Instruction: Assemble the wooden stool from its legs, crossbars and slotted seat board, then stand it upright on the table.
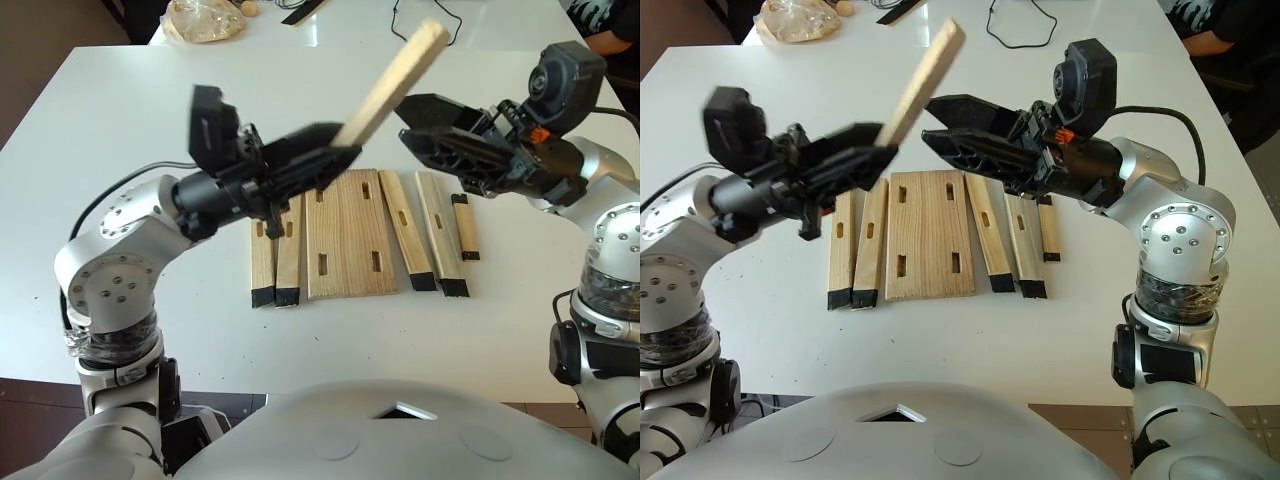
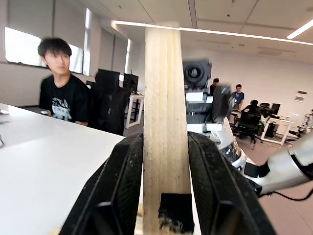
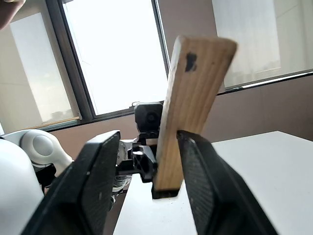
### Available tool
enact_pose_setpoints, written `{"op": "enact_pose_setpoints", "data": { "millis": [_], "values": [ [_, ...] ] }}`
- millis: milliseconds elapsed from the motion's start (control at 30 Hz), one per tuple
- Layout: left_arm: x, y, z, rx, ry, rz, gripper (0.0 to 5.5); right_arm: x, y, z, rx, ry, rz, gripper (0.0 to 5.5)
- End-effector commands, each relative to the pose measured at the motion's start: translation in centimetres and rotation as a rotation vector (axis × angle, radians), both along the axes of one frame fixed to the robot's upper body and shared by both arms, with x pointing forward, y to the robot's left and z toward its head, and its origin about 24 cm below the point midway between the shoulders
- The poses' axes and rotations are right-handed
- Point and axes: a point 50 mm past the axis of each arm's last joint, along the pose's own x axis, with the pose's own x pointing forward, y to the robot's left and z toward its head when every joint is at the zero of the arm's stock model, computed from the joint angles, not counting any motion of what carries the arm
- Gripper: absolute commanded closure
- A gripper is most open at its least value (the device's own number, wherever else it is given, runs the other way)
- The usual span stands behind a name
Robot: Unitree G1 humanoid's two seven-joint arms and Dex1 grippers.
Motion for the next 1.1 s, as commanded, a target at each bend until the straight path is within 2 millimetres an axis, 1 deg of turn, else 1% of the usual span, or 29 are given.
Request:
{"op": "enact_pose_setpoints", "data": {
  "millis": [33, 167, 333, 500, 700, 900, 933, 1100],
  "values": [
    [-0.8, -0.7, -0.5, 0.072, -0.060, -0.058, 4.19, 0.2, 0.6, -0.9, -0.069, -0.005, 0.000, 2.95],
    [-0.8, -1.0, -0.9, 0.096, -0.070, -0.069, 4.19, 0.1, 0.9, -1.5, -0.109, -0.032, -0.005, 2.42],
    [-0.9, -0.4, -1.1, 0.125, -0.065, -0.075, 4.19, 0.4, 0.5, -1.6, -0.154, -0.072, -0.026, 2.42],
    [-1.3, -0.3, -1.9, 0.192, -0.056, -0.106, 4.19, 0.3, 0.4, -1.5, -0.189, -0.103, 0.011, 2.42],
    [-1.4, -0.4, -2.6, 0.213, -0.039, -0.112, 4.19, -0.4, 0.6, -1.3, -0.208, -0.128, 0.086, 2.42],
    [-1.0, -0.3, -2.3, 0.229, -0.047, -0.110, 4.19, -0.6, 0.9, -1.5, -0.239, -0.154, 0.113, 2.42],
    [-1.0, -0.3, -2.3, 0.231, -0.047, -0.113, 4.19, -0.6, 0.9, -1.6, -0.241, -0.155, 0.113, 2.60],
    [-0.9, -0.2, -2.4, 0.254, -0.045, -0.125, 4.19, -0.6, 1.2, -2.2, -0.269, -0.184, 0.102, 3.15]
  ]
}}
